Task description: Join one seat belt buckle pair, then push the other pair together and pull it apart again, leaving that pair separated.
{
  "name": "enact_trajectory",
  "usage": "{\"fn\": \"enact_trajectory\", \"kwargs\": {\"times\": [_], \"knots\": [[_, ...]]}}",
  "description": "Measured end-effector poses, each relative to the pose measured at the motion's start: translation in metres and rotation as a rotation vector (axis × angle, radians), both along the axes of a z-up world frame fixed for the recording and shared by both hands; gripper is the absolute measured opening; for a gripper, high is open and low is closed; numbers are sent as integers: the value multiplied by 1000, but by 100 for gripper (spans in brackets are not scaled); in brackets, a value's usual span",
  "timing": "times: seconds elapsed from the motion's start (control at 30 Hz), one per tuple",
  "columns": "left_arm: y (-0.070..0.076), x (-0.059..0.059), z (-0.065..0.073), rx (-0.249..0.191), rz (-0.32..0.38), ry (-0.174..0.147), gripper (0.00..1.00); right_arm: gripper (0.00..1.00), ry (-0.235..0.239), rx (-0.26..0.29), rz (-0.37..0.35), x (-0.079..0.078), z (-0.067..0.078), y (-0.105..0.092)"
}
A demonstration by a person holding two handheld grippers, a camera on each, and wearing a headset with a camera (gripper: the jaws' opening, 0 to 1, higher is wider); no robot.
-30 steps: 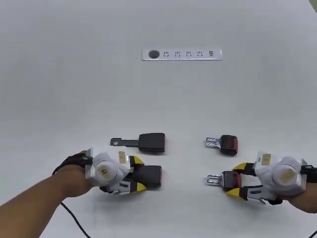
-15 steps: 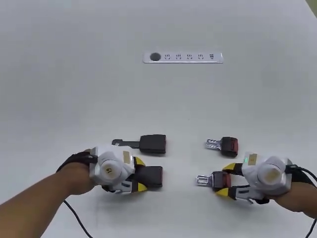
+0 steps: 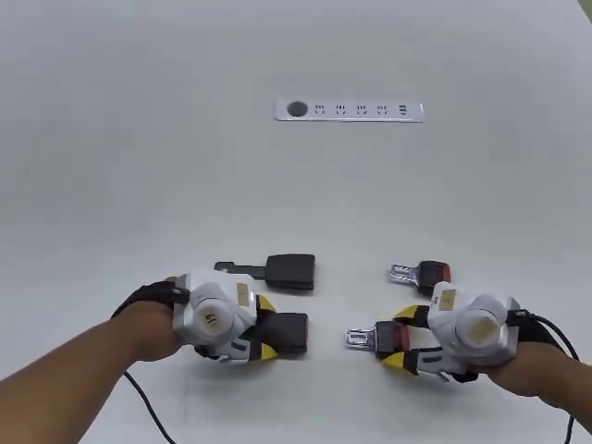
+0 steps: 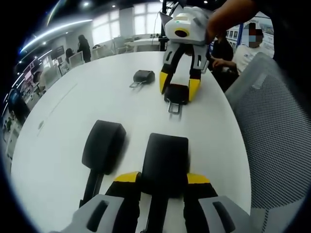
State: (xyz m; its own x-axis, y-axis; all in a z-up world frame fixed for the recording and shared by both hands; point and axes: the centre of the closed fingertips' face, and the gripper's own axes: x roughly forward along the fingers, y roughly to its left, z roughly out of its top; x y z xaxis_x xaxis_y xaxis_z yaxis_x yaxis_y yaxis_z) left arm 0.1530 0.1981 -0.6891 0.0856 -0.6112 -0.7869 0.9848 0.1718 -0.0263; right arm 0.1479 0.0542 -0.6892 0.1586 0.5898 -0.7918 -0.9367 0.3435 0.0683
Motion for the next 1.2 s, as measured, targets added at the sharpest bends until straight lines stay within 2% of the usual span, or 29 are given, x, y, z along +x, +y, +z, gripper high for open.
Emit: {"fn": "enact_trajectory", "kwargs": {"times": [0.1,0.47,0.6,0.7,0.77,0.9,0.97,1.2], "knots": [[0,0,0,2,-3,1,35,36,-6,-2,4,1,0,5],[0,-1,-1,9,-10,3,35,36,-10,33,17,1,-1,42],[1,-1,-1,14,-12,4,35,36,7,61,13,1,-2,53],[2,-1,-2,14,-13,6,35,36,-23,39,48,3,-5,57],[2,-1,-2,17,-16,5,35,36,-3,62,23,2,-4,63],[2,-1,-2,17,-14,6,35,36,-6,68,28,2,-5,72],[3,-1,-2,16,-15,6,35,36,-15,54,33,0,-3,70],[4,-1,-4,31,-25,5,34,35,-9,76,6,3,-2,69]]}}
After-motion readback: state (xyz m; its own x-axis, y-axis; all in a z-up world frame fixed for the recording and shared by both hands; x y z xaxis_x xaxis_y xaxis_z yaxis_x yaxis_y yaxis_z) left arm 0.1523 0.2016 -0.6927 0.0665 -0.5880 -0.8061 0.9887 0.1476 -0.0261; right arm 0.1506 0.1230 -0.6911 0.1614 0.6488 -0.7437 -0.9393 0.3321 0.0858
